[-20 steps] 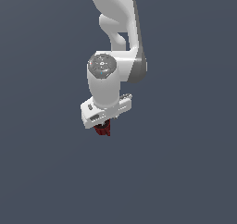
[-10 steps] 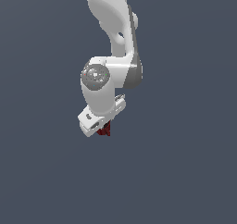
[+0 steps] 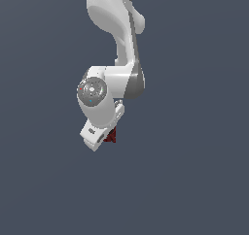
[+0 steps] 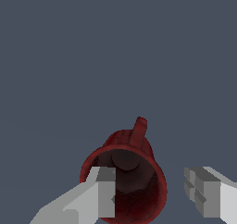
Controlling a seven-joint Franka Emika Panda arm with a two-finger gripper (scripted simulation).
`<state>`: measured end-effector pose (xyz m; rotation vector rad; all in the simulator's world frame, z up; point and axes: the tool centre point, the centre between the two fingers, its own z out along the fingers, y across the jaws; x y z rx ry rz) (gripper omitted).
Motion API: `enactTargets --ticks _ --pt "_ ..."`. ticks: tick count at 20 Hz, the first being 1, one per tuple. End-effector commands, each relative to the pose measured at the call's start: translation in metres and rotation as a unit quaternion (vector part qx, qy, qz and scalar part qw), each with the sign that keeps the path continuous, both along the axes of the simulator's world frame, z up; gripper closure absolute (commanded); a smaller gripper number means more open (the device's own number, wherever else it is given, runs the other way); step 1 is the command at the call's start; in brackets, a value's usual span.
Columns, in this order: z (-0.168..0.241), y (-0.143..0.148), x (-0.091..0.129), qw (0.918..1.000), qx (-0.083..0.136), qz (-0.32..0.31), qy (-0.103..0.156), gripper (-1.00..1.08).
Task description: Pick up the object and move it to a goal position.
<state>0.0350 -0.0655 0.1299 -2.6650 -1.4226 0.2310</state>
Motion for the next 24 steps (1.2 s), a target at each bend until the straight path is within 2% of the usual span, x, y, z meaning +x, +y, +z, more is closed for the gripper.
enactTargets --ticks 1,6,13,24 --pt "-0.003 -0.003 0.001 0.9995 0.009 0.030 0.006 -0.20" --pt "-0.010 -0.010 0.002 0.9956 0.028 0.088 0.016 -0.20" --pt "-0.018 -0.019 0.002 0.9862 0.053 0.154 0.026 -0.20" --pt "-0.023 -0.025 0.002 0.9764 0.072 0.201 0.032 -0.20"
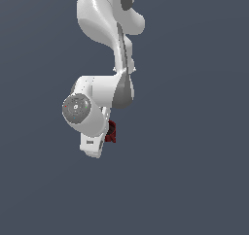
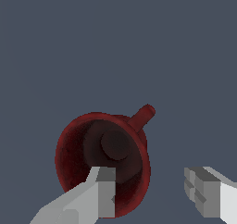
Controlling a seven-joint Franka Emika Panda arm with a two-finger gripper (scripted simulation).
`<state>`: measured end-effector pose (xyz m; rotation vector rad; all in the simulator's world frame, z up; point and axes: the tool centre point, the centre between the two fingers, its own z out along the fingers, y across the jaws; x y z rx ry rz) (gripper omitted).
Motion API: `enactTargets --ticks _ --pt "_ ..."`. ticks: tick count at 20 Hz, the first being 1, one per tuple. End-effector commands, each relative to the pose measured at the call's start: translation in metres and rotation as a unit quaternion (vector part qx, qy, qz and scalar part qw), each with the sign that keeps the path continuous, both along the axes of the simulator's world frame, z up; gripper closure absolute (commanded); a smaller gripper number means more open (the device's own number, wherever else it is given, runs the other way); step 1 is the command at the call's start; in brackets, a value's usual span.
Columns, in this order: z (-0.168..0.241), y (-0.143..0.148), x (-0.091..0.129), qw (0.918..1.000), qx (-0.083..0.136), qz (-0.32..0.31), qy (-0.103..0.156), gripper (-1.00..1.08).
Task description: Pick up the object and move it to a goal position.
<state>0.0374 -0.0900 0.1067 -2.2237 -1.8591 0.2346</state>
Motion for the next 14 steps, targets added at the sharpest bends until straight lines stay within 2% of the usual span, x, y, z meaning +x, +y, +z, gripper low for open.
enactTargets --ticks 1,14 --pt "0.000 0.000 0.000 1.0000 0.002 0.005 0.000 -0.20" --pt "-0.027 0.002 -0.008 1.0000 0.002 0.005 0.000 -0.20"
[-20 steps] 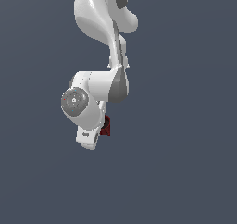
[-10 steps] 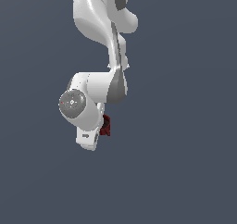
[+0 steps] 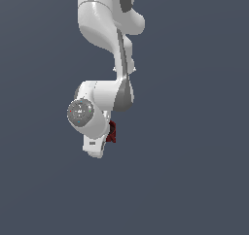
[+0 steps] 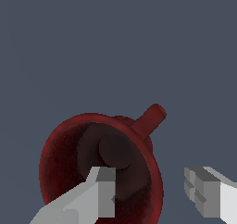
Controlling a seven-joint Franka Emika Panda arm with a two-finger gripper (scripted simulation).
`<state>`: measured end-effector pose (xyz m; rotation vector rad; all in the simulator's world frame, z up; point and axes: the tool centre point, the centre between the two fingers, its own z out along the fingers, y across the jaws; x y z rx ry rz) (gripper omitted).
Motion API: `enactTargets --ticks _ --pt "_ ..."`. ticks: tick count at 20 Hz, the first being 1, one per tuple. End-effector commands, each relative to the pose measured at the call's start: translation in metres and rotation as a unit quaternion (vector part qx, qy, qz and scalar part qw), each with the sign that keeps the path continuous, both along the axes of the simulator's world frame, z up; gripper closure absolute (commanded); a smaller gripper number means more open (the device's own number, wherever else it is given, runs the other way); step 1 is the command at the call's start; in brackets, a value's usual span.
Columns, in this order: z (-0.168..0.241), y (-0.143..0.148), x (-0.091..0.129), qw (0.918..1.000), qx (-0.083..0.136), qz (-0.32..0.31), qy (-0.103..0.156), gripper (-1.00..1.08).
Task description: Pick up the object and move it to a goal position.
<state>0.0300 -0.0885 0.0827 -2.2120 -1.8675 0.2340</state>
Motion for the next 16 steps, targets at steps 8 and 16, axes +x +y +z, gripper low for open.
enactTargets --ticks 8,16 --pt "-0.0048 0.0006 -0.0015 1.0000 0.000 0.001 0.000 1.08" --pt "-0.0010 0.0001 -0.0014 1.0000 0.000 0.001 -0.001 1.08"
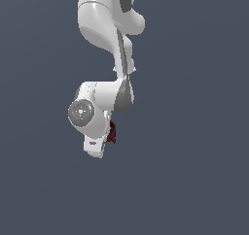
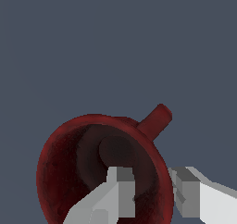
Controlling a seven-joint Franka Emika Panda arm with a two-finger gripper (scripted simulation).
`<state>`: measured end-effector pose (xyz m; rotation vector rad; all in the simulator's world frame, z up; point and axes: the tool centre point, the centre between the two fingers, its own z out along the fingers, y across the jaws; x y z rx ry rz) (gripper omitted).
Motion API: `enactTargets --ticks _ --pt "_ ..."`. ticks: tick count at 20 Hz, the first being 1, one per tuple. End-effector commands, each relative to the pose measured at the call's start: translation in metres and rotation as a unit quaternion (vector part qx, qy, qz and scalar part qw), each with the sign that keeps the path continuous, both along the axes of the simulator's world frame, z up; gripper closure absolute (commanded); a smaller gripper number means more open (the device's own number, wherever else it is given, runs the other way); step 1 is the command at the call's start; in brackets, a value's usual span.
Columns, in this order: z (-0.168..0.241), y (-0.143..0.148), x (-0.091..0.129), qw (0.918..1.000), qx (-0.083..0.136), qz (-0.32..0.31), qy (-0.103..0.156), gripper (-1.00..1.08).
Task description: Pick up the object and move it to a goal position.
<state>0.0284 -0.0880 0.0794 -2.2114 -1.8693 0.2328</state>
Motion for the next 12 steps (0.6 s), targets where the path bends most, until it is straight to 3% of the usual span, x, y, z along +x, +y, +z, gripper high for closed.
enactTargets --ticks 1,12 --pt "0.004 -0.001 0.000 1.0000 0.000 0.000 -0.001 1.08" --pt "0.068 -0.011 -0.013 1.0000 0.000 0.000 -0.001 1.08"
